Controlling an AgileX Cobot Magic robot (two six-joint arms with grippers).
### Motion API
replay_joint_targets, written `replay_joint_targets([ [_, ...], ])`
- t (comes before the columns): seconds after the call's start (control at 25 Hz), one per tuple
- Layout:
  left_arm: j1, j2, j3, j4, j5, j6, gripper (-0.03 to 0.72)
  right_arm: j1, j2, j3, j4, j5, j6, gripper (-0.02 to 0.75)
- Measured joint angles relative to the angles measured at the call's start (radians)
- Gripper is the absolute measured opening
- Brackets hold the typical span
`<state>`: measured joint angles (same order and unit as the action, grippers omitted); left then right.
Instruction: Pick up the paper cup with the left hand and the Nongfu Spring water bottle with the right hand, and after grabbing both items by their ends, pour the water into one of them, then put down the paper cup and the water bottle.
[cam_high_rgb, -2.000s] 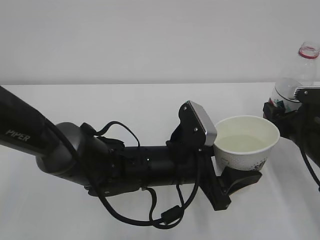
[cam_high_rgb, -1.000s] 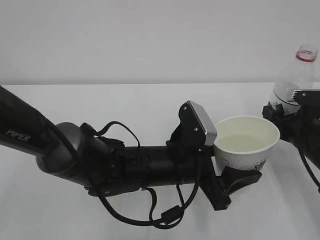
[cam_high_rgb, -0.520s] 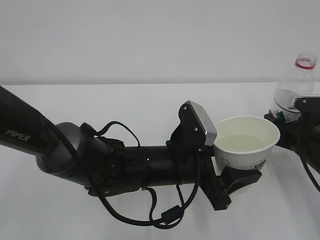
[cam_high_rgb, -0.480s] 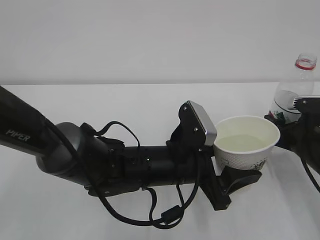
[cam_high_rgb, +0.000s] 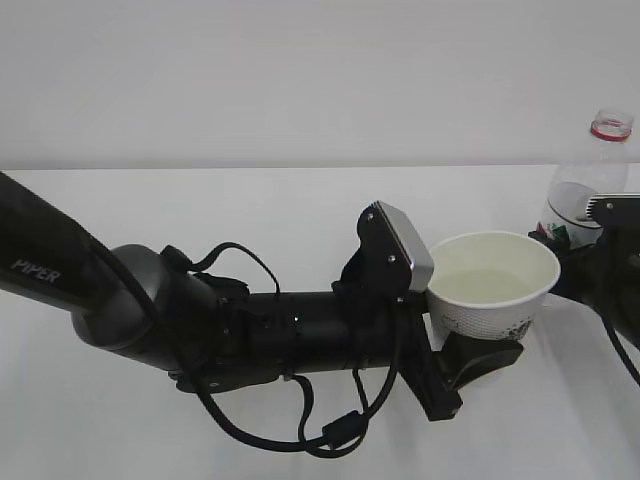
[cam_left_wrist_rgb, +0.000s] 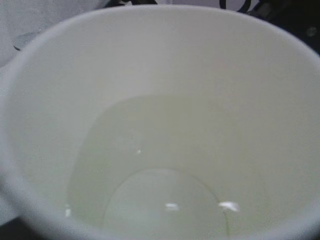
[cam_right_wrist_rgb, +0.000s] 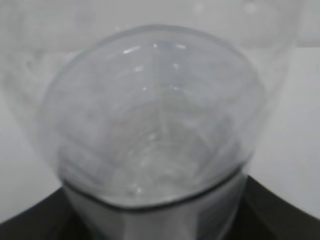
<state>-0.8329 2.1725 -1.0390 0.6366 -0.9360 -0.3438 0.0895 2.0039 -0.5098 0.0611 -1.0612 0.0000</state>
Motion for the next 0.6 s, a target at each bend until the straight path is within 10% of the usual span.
replay_joint_targets([
  [0.6,0.000,0.000,0.000,0.000,0.000,0.000,0.501,0.000,0.000,0.000,-0.010,0.002,0.000,0.551],
])
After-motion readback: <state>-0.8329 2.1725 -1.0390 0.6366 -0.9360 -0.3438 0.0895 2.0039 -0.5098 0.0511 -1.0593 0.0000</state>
